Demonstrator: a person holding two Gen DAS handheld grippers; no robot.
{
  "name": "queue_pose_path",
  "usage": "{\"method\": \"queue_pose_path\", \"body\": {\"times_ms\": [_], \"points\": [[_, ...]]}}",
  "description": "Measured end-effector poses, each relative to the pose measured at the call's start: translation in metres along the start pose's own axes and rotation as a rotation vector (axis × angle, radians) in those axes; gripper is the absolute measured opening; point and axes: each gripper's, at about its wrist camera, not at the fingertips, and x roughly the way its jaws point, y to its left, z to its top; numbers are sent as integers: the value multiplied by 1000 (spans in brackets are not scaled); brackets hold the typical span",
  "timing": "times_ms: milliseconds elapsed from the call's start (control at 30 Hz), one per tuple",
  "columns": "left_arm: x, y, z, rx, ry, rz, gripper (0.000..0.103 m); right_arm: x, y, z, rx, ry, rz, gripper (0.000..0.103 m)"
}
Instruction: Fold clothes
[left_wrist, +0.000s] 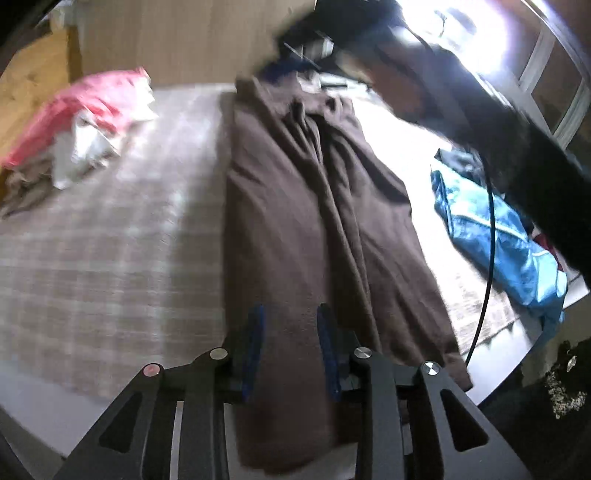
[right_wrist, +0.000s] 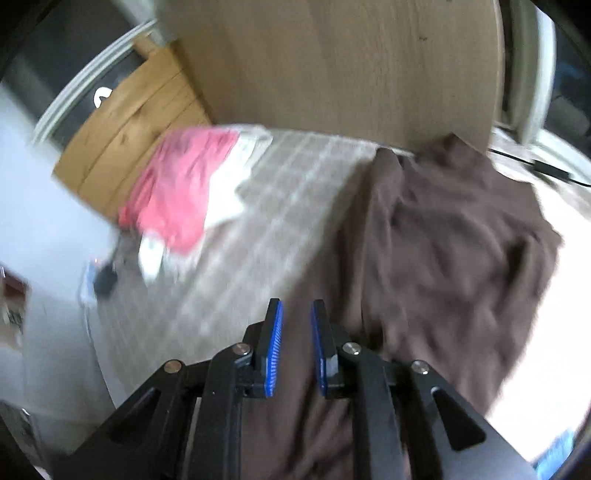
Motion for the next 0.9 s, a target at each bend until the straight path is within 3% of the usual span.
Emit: {"method": "queue_pose_path", "body": {"times_ms": [100, 233, 267, 333, 400, 433, 567, 633, 733, 767, 833, 900], "points": [[13, 8, 5, -3, 13, 6, 27, 34, -14, 41, 58, -11, 12, 16], [16, 13, 1, -6, -5, -22, 29, 68, -53, 55, 168, 10, -133, 11], [15, 15, 1, -26, -3, -42, 29, 68, -59, 55, 191, 10, -97, 11], [12, 17, 4, -41, 6, -55, 29, 61, -54, 57, 172, 19, -123, 12], [2, 16, 4, -29, -15, -63, 29, 42, -38, 54, 112, -25, -195, 14], [-1, 16, 4, -23, -25, -64, 29, 35, -29, 51, 77, -33, -176, 14], [18, 16, -2, -23, 34, -98, 29, 15, 12, 2, -43, 1, -70, 15], [17, 9, -5, 8, -4, -104, 42, 10, 26, -26, -80, 23, -29, 15], [16, 0, -6, 64, 9, -95, 46, 22, 50, -69, -133, 84, 31, 15], [14, 0, -6, 72, 20, -93, 46, 30, 58, -82, -172, 111, 18, 15], [5, 5, -7, 70, 40, -82, 39, 44, 59, -100, -245, 122, -120, 15], [-13, 15, -12, 51, 43, -57, 39, 36, 47, -103, -178, 118, -80, 15]]}}
